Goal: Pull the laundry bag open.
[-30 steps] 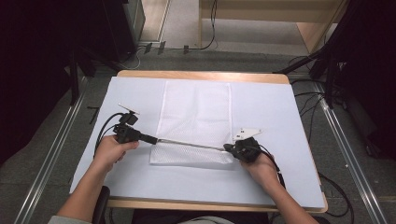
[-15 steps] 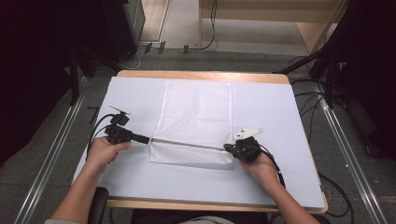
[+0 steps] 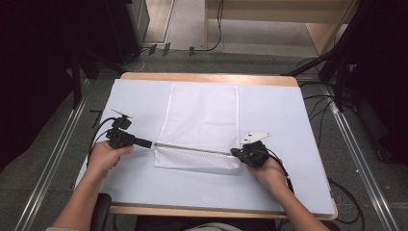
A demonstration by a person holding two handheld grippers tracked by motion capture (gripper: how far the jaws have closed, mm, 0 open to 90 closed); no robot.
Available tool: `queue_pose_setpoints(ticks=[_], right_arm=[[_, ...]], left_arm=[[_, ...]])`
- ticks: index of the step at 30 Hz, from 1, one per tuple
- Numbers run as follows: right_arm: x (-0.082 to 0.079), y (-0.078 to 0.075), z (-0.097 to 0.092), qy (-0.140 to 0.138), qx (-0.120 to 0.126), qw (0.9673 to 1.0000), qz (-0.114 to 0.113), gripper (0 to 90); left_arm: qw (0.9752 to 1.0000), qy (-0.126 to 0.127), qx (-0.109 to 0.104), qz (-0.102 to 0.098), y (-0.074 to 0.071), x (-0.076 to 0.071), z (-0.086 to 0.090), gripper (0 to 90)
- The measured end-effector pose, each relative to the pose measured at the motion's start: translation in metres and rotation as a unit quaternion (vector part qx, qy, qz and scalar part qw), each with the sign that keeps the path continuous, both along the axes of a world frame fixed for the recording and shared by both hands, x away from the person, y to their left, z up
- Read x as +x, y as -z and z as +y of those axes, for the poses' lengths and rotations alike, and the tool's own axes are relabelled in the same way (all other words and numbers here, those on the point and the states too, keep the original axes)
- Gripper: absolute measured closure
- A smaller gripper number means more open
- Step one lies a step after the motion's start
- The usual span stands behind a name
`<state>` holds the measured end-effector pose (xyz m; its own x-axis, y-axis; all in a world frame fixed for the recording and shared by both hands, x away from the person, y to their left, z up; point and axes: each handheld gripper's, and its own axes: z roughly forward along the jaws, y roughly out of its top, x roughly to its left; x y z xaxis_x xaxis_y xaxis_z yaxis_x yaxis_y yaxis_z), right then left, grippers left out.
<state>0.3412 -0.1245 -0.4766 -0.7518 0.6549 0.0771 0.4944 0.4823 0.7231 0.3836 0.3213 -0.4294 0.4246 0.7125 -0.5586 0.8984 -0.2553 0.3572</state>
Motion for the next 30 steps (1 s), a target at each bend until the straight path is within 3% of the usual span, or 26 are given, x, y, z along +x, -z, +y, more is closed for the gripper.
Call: queue_pose_setpoints(ticks=[13, 22, 30], right_arm=[[0.002, -0.005, 0.001, -0.005, -0.018, 0.9998, 0.003, 90.0], [0.005, -0.01, -0.008, 0.008, 0.017, 0.9997, 0.017, 90.0], [0.007, -0.012, -0.012, 0.014, 0.024, 0.9994, 0.02, 90.0]], left_arm=[[0.9999, 0.013, 0.002, 0.003, 0.003, -0.004, -0.008, 88.0], [0.9997, 0.022, 0.003, 0.006, 0.004, -0.006, -0.012, 87.7], [0.9993, 0.035, 0.011, 0.002, 0.003, -0.012, -0.018, 87.1]])
